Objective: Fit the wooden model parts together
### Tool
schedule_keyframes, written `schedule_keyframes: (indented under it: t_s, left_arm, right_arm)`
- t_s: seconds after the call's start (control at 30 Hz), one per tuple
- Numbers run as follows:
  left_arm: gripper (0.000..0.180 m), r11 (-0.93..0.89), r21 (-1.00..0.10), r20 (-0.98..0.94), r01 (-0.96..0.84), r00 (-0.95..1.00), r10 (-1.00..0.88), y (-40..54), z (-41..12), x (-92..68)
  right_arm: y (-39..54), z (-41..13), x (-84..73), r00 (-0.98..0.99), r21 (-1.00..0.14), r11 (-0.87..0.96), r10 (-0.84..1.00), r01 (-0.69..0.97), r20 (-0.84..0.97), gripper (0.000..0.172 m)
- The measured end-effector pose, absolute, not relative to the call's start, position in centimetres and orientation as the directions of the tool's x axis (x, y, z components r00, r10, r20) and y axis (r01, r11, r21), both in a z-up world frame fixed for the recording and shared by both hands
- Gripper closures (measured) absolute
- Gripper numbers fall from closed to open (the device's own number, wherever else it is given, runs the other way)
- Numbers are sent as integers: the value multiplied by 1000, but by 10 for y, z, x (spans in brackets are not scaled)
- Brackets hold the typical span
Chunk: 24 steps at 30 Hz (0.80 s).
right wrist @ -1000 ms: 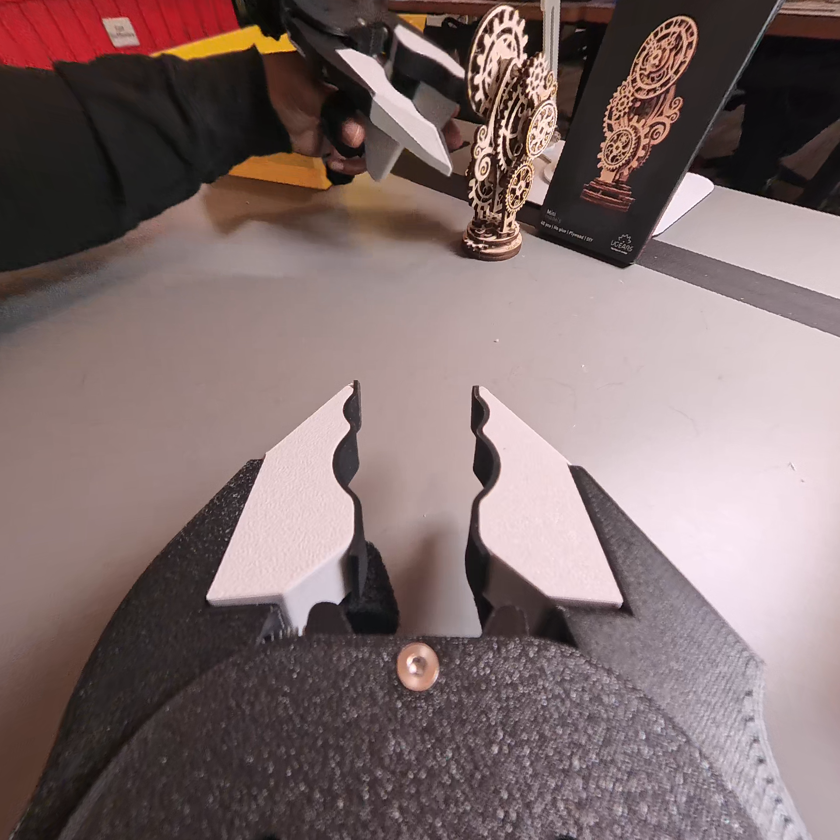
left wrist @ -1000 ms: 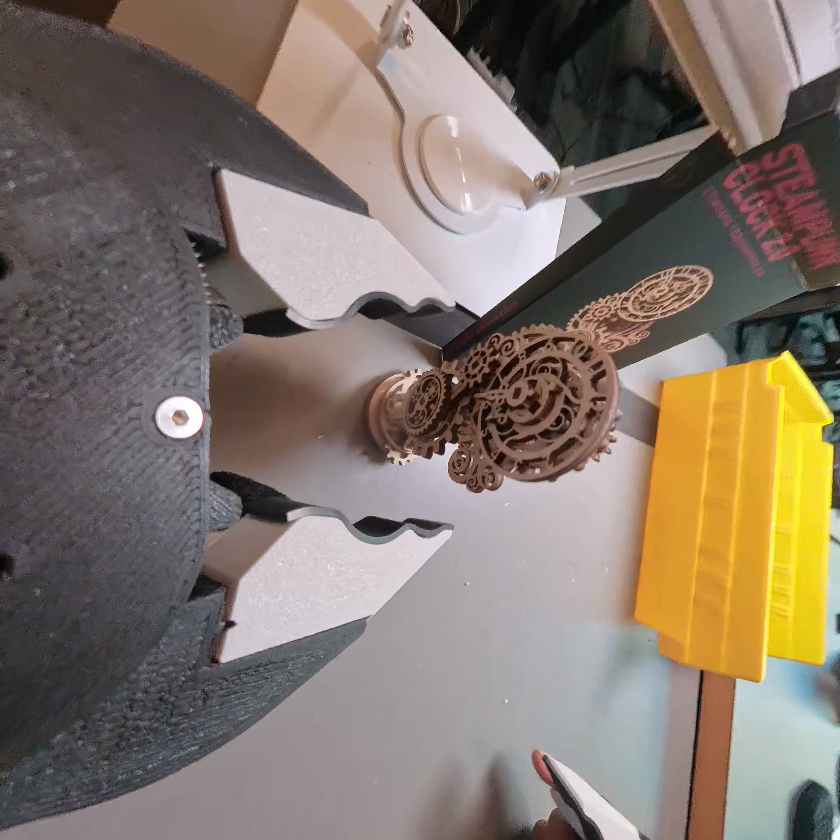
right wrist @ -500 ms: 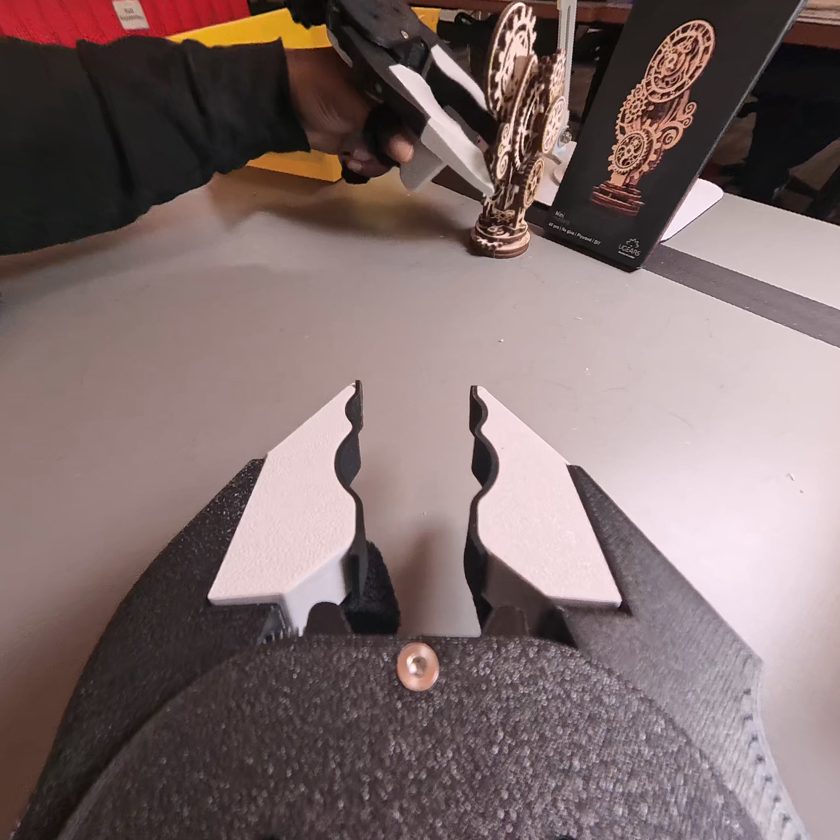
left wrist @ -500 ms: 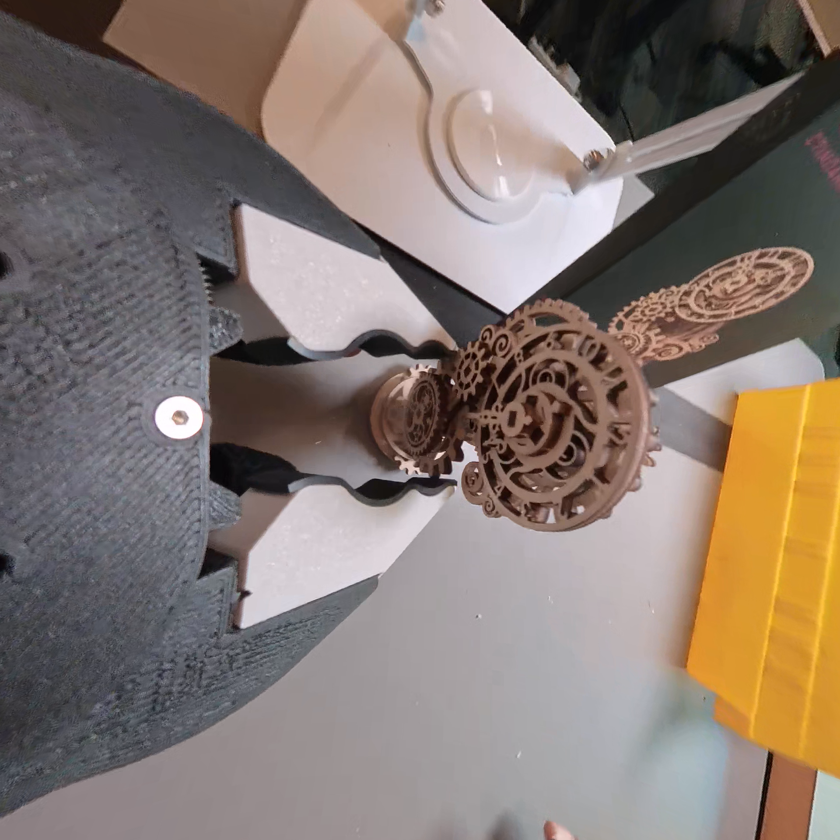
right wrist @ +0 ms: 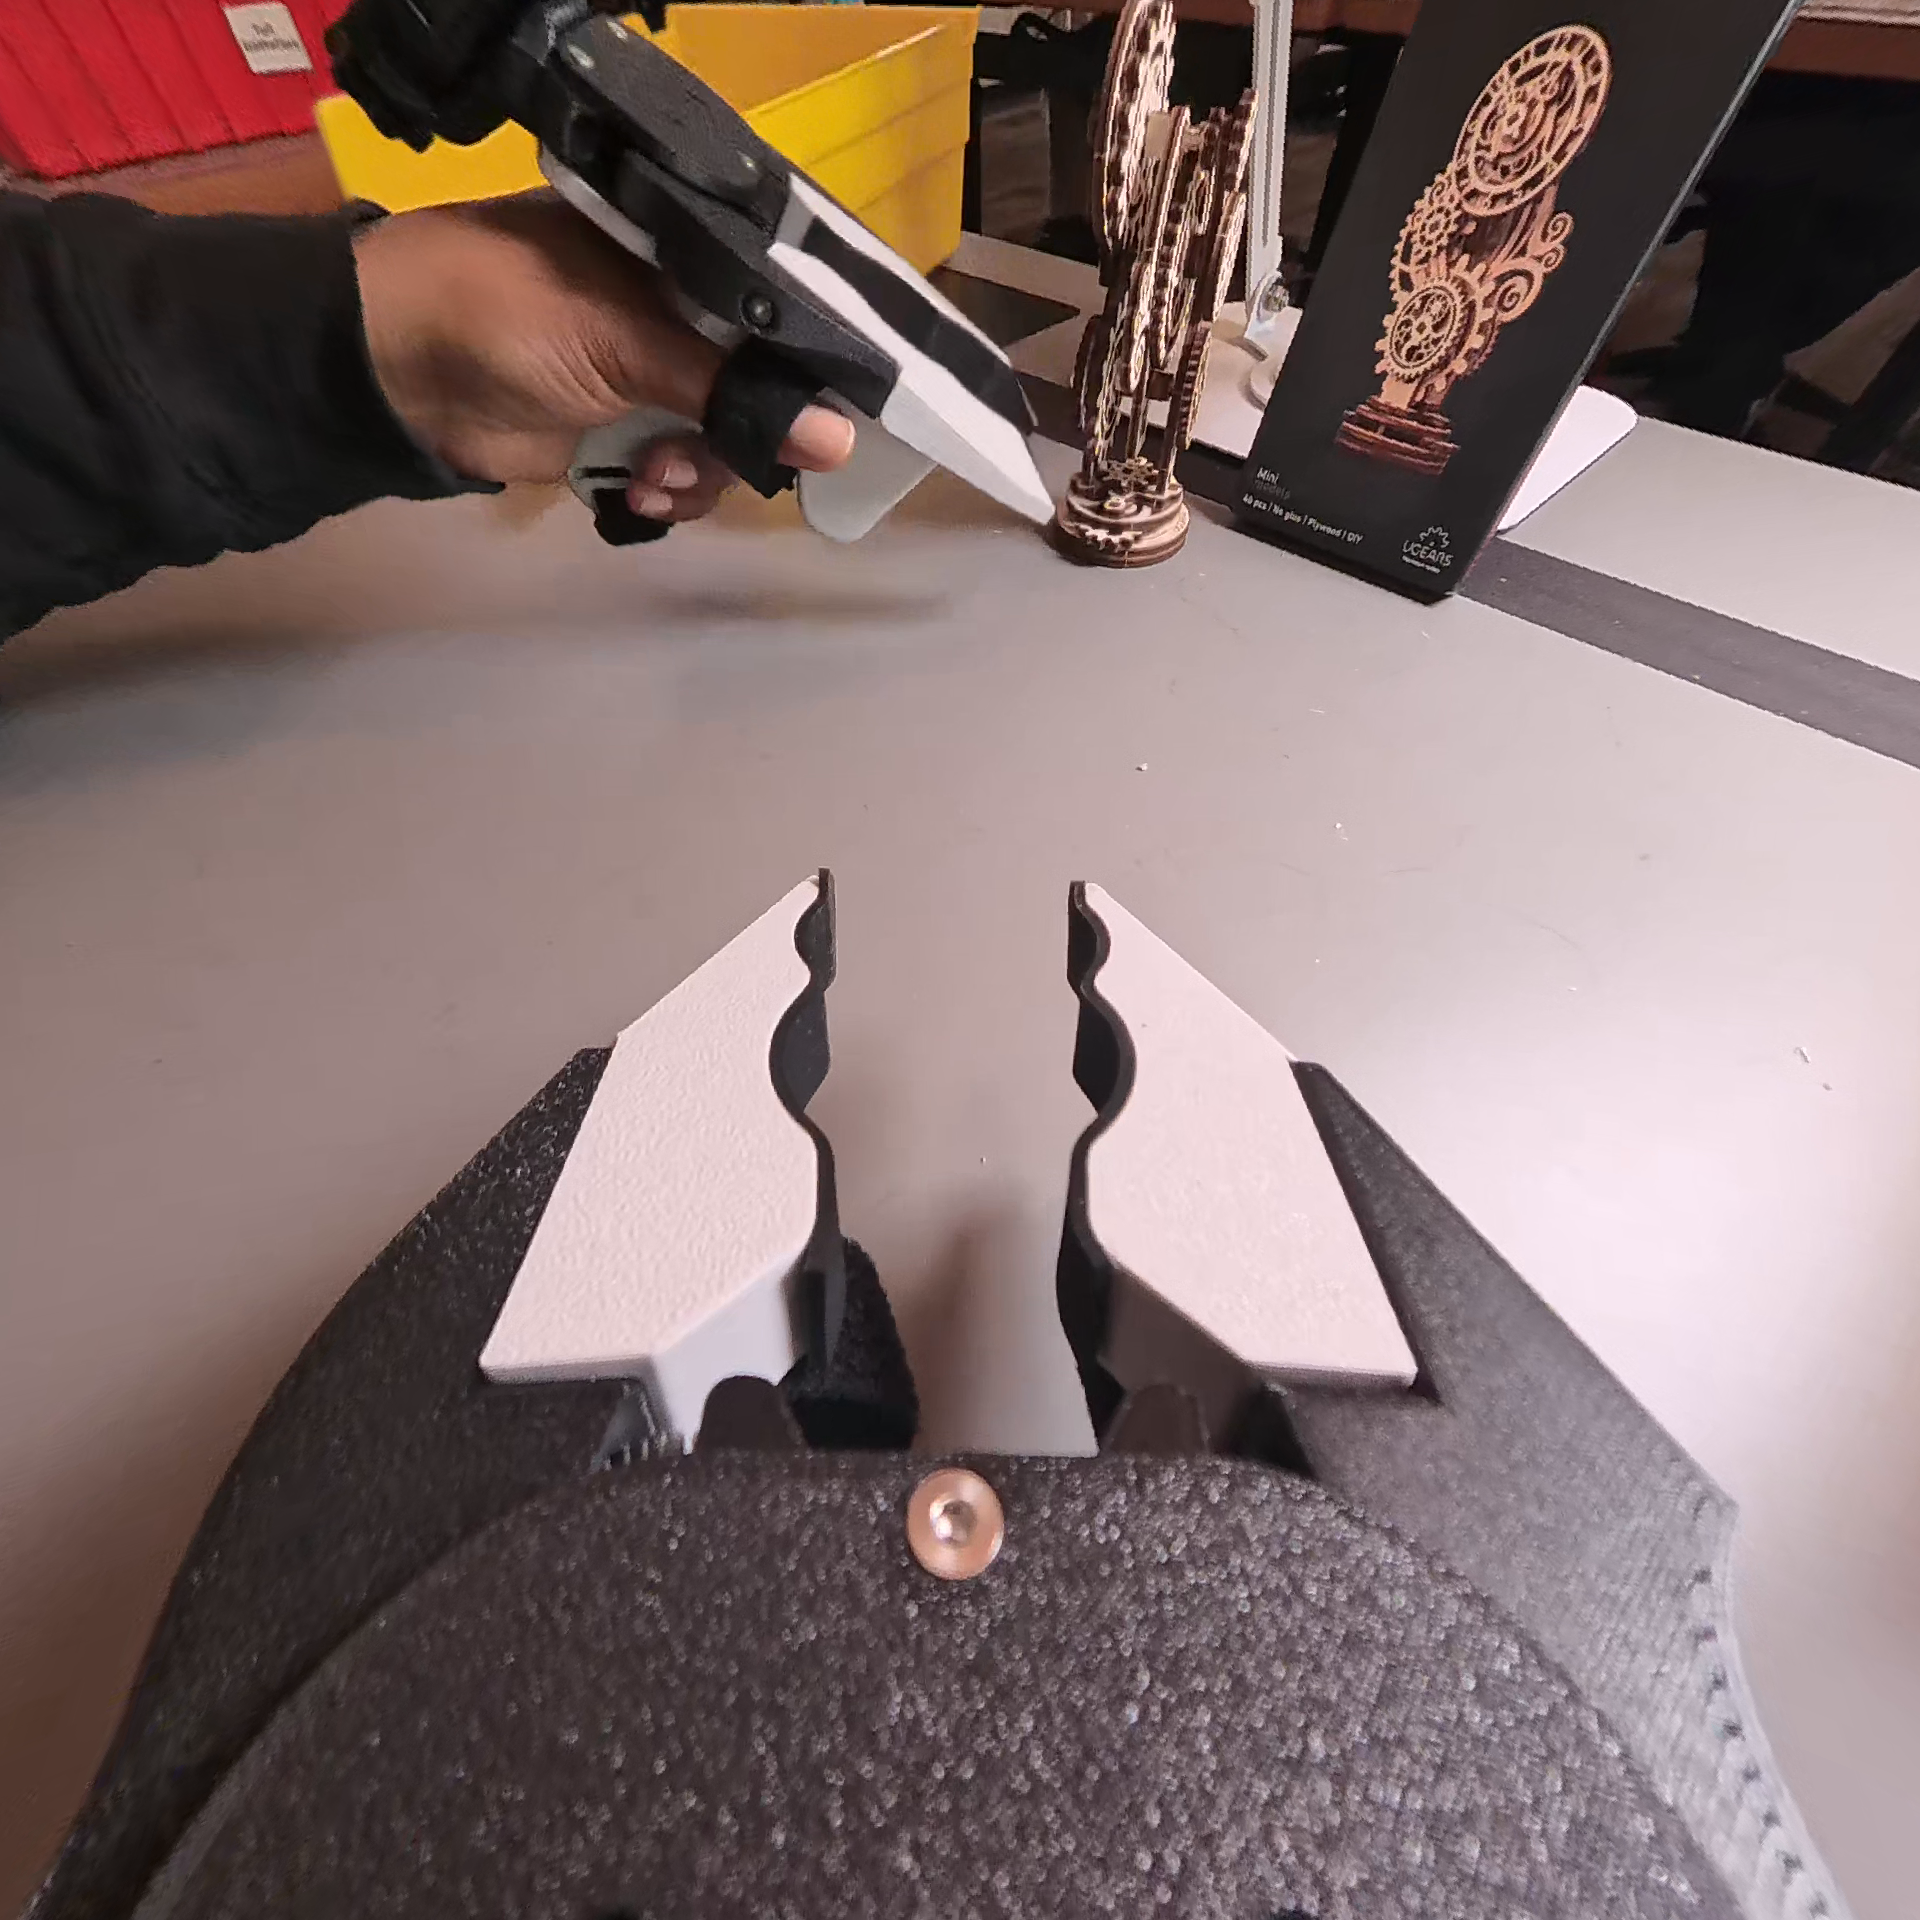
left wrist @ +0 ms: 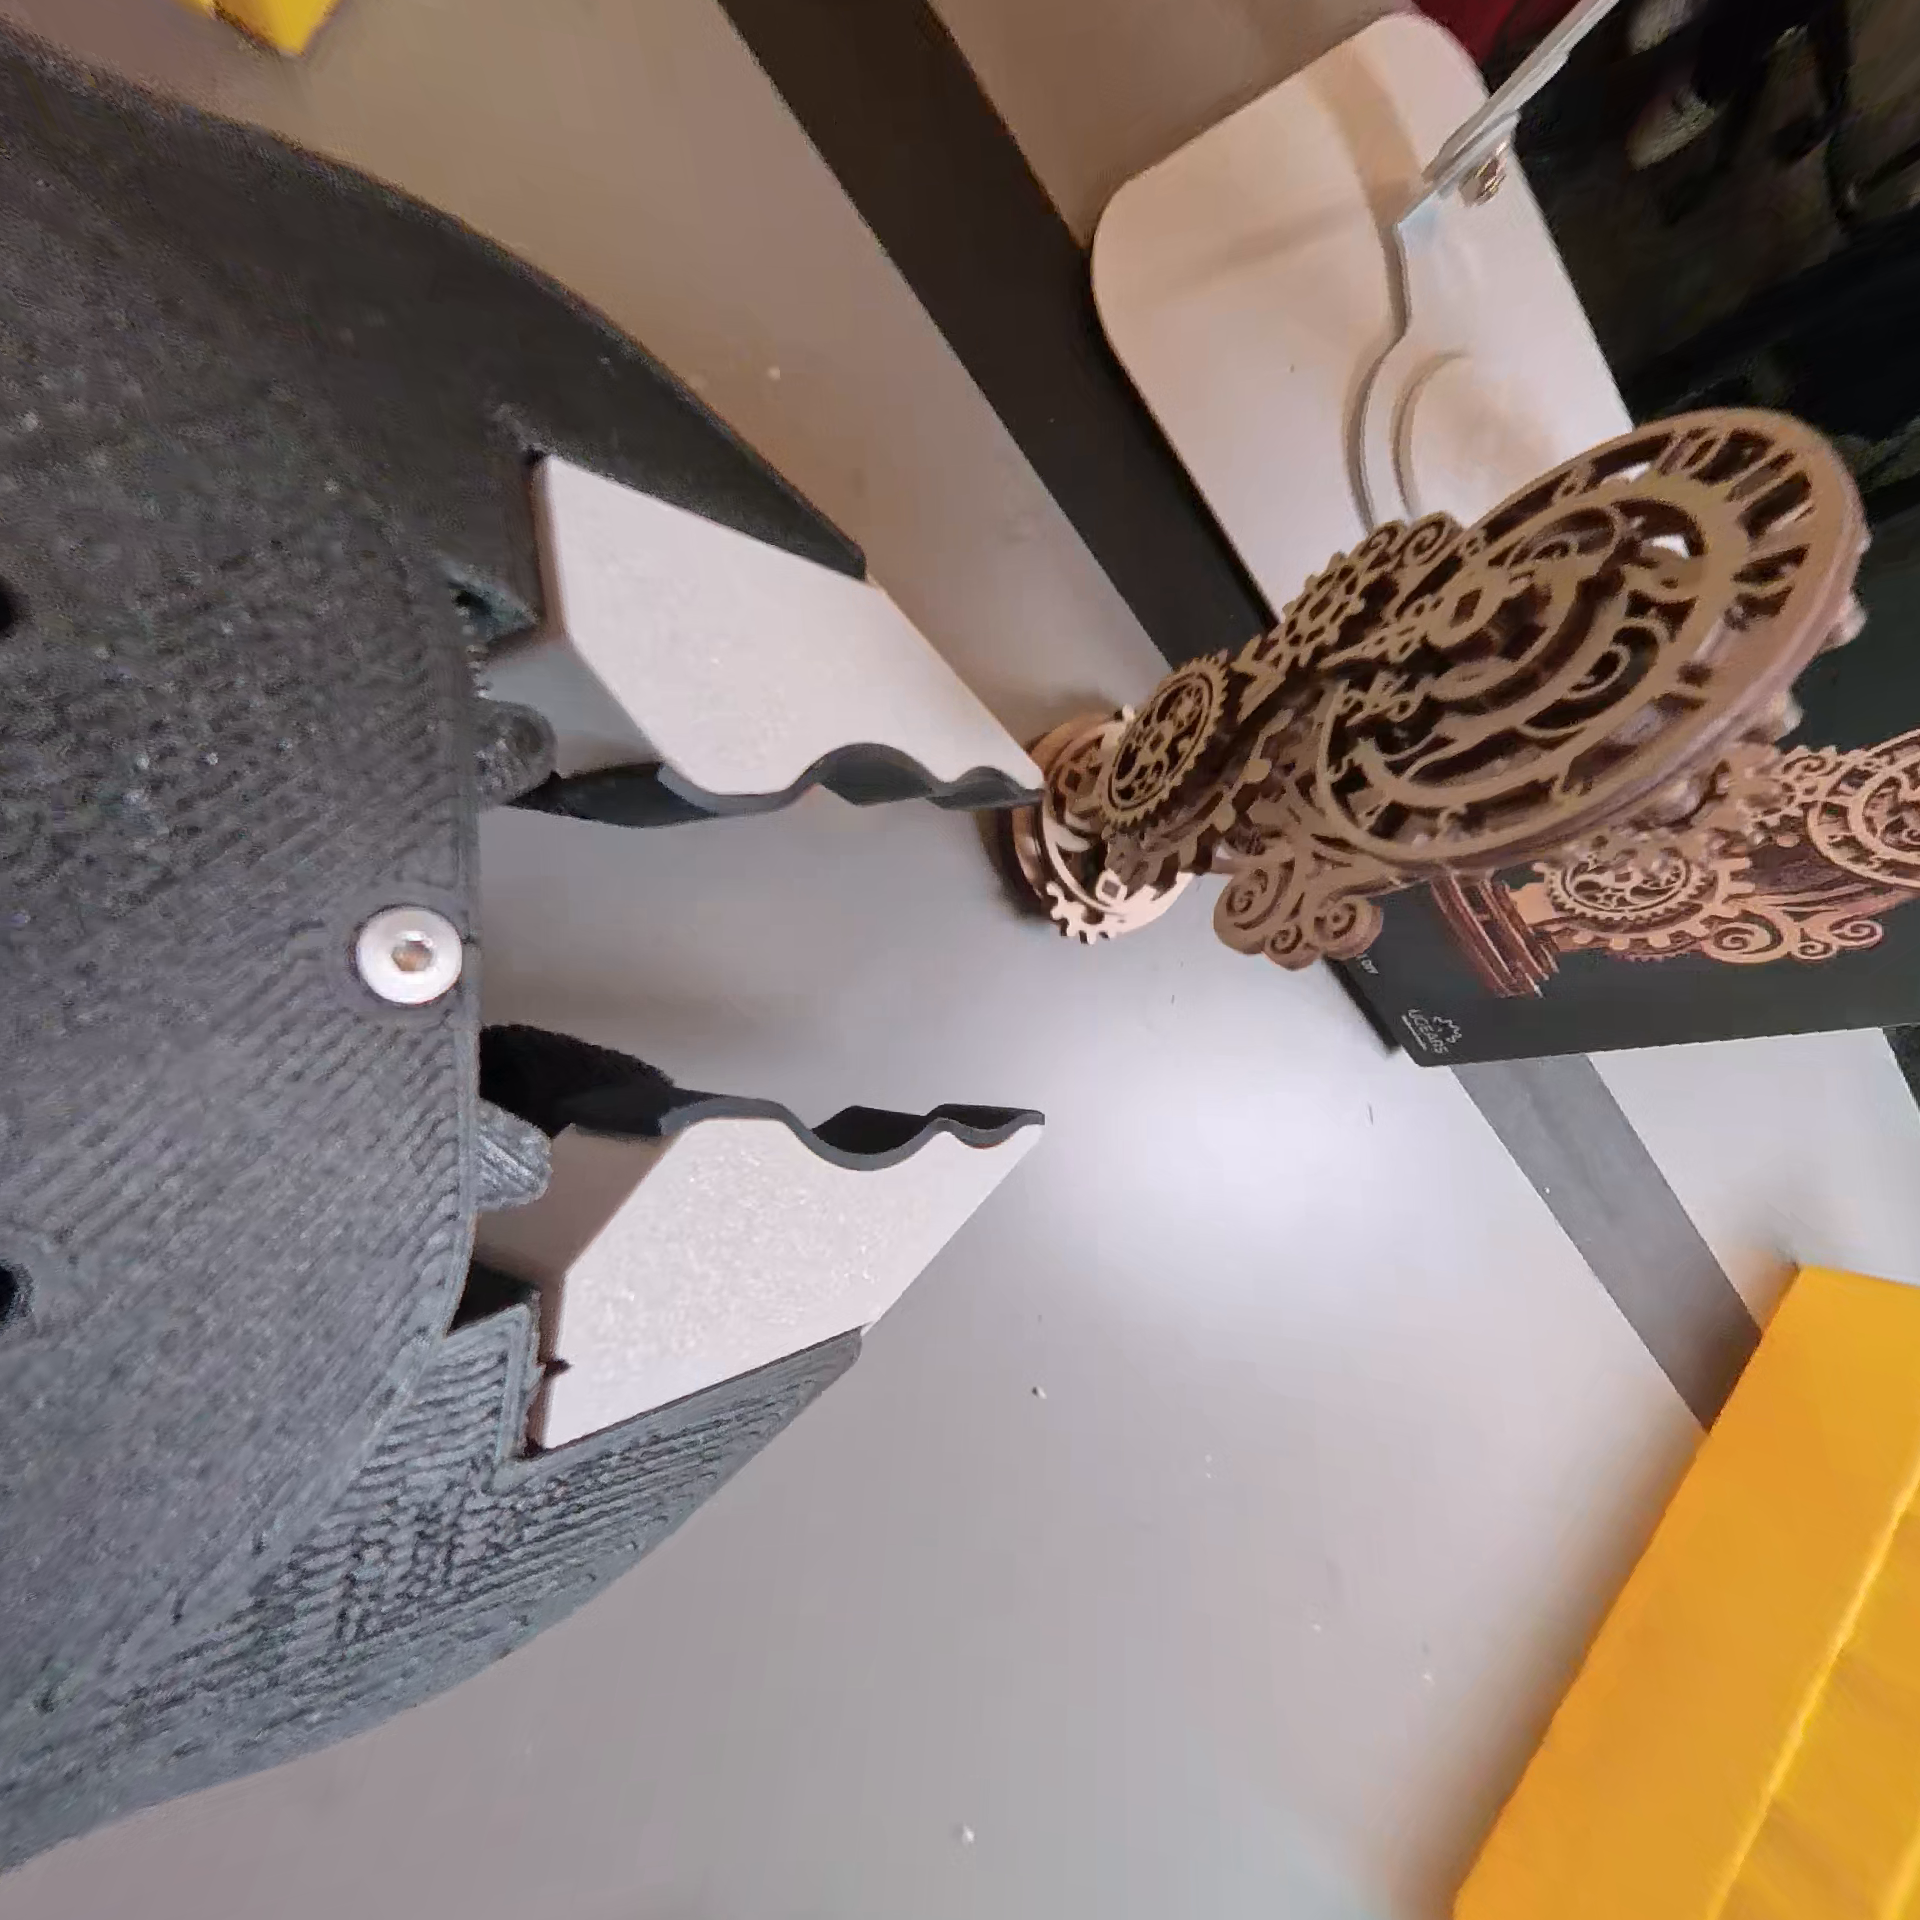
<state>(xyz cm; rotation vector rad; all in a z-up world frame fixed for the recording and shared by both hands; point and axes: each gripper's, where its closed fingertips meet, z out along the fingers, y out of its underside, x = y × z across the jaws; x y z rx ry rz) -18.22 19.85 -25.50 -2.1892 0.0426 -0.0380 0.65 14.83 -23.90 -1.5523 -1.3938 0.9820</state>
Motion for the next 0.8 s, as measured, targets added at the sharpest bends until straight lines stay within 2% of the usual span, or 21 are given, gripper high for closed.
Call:
schedule_keyframes:
  t_s: [0.1,0.27,0.5,0.57,0.7,0.8]
  left_arm:
    - [120,-514,-848,-86,-128,991,-104,202,-242,-199]
    - [100,-380,-876,-128,-298,902,-412,219,-239,-199]
    - [86,-395,-845,-118,-361,845,-521,249,-239,-213]
    - [88,-399,-848,-72,-350,820,-568,251,-241,-207]
    - [104,-432,-825,-21,-364,784,-621,247,-251,-200]
    - [113,-451,-831,0,-325,812,-584,245,-252,-200]
  right_arm:
    - [147,-237,6,82,-931,-52,996,361,-24,129]
    - [145,-242,6,69,-926,-44,997,375,-20,128]
    - [145,-245,6,50,-922,-52,998,384,-35,128]
    - [144,-245,6,42,-923,-51,998,382,-38,128]
    - [142,-246,5,32,-921,-48,999,388,-38,128]
    - [142,-246,5,28,-919,-45,999,391,-37,128]
